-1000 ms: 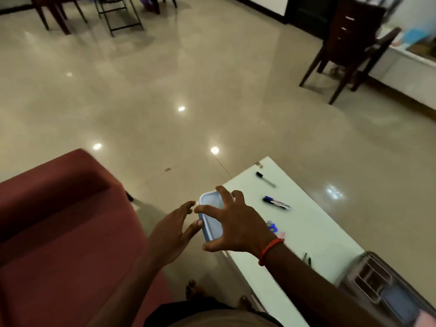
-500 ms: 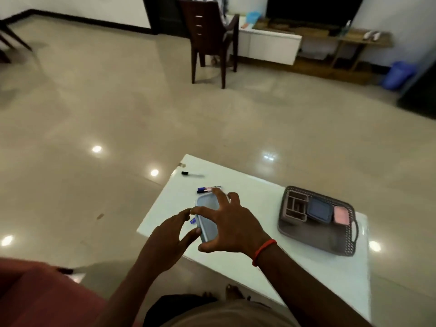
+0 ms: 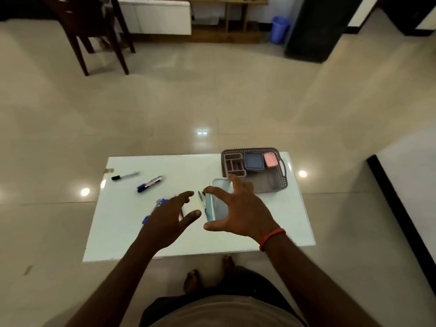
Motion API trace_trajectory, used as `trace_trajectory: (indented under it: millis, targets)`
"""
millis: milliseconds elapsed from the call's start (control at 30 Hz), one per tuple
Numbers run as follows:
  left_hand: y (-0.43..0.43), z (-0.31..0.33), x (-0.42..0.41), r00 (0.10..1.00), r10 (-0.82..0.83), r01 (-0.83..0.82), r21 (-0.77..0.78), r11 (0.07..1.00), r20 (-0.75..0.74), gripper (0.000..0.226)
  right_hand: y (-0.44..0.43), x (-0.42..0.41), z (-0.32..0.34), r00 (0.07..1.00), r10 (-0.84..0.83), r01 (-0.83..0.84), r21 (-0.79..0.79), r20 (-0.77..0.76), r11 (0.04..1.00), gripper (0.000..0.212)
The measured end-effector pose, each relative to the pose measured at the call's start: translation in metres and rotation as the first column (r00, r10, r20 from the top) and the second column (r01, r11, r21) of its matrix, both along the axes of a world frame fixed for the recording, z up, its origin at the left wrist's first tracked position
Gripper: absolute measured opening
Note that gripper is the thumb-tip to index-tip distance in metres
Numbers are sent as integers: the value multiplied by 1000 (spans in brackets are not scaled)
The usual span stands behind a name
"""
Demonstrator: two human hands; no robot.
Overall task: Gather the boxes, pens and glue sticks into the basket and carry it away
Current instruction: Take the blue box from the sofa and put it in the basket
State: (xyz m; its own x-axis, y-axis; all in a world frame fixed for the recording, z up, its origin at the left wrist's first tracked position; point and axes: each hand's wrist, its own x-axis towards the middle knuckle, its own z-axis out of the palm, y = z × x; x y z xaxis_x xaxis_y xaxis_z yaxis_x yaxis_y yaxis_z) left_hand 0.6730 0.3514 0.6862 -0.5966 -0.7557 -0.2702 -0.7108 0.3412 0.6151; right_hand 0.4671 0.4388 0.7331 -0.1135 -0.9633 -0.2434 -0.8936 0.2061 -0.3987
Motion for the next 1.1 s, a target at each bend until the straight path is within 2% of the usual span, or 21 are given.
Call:
trace_trajectory:
  millis: [133, 267, 467, 667, 767, 867, 1000, 1100]
  targets:
    - [3, -4, -22, 999, -51, 51, 50, 997, -14, 94, 18, -27, -6, 992, -123, 123, 37, 4, 992, 94]
    - [-2, -16, -45, 997, -78, 76, 98, 992, 22, 81, 18, -56, -10, 983, -185, 184, 61, 9, 981, 100]
    - [-13, -30, -86, 990, -103, 90, 127, 988, 101, 77, 5, -102, -34, 973, -181, 159, 150, 142, 976, 117]
    - [-21, -56, -130, 983, -101, 73, 179, 981, 152, 97, -15, -156, -95, 961, -219, 190, 168, 169, 967, 121]
    - [-28, -87, -153, 983, -84, 51, 193, 980, 165, 85, -29, -179, -135, 945, -270, 243, 154, 186, 958, 117]
    - [-36, -125, -178, 984, -58, 27, 186, 982, 166, 65, -45, -198, -176, 939, -312, 298, 111, 146, 948, 113]
    - [-51, -188, -215, 992, -40, 17, 193, 981, 116, 66, -68, -229, -239, 925, -380, 377, 83, 26, 923, 114]
    - [-60, -242, -238, 993, -85, 69, 180, 981, 86, 58, -79, -257, -298, 897, -429, 438, 78, -110, 896, 116]
